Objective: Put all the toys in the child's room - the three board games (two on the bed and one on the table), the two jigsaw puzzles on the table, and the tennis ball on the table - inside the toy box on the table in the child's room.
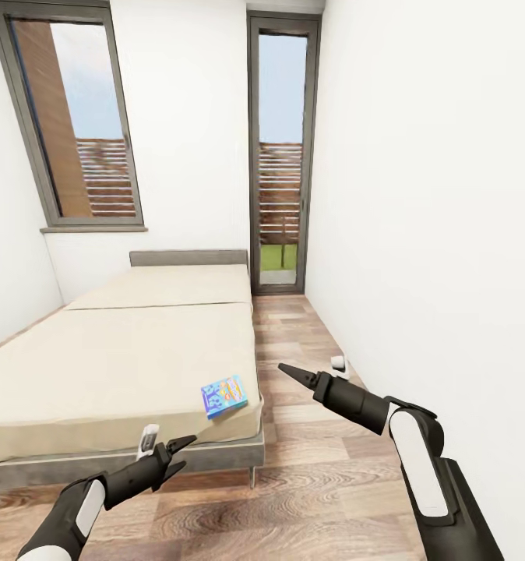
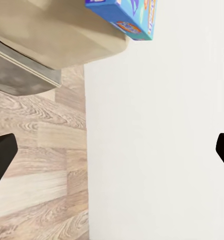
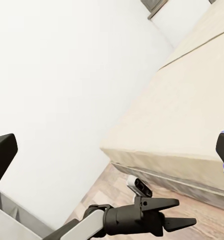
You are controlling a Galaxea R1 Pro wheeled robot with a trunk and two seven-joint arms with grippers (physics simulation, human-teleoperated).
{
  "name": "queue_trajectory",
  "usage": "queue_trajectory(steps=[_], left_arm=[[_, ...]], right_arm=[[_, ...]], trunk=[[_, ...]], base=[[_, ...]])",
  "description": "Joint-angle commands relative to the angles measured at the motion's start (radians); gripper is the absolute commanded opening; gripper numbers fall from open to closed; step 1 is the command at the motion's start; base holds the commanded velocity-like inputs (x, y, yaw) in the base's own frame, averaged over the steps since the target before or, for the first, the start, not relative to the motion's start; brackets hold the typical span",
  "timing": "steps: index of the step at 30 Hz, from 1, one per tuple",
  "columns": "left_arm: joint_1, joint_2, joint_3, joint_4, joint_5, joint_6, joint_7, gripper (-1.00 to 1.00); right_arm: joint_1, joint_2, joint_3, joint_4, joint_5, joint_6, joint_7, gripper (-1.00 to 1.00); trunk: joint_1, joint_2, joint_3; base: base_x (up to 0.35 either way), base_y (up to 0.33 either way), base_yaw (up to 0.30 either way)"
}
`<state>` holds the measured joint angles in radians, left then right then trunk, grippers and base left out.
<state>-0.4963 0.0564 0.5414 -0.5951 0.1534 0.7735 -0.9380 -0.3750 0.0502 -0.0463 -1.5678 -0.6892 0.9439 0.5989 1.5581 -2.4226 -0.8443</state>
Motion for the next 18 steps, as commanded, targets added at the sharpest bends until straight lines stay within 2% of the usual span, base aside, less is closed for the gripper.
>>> queue_trajectory(steps=[1, 18], left_arm=[[-0.001, -0.001, 0.002, 0.0, 0.001, 0.004, -0.006, 1.0], [-0.012, -0.018, 0.0, 0.005, 0.0, -0.004, -0.002, 1.0]], right_arm=[[-0.001, 0.002, -0.003, 0.0, 0.003, 0.006, 0.006, 1.0], [-0.001, 0.003, -0.003, 0.006, 0.003, 0.004, -0.004, 1.0]], trunk=[[0.0, 0.0, -0.001], [0.0, 0.0, -0.001]], base=[[0.026, 0.0, 0.0], [0.216, -0.007, 0.0]])
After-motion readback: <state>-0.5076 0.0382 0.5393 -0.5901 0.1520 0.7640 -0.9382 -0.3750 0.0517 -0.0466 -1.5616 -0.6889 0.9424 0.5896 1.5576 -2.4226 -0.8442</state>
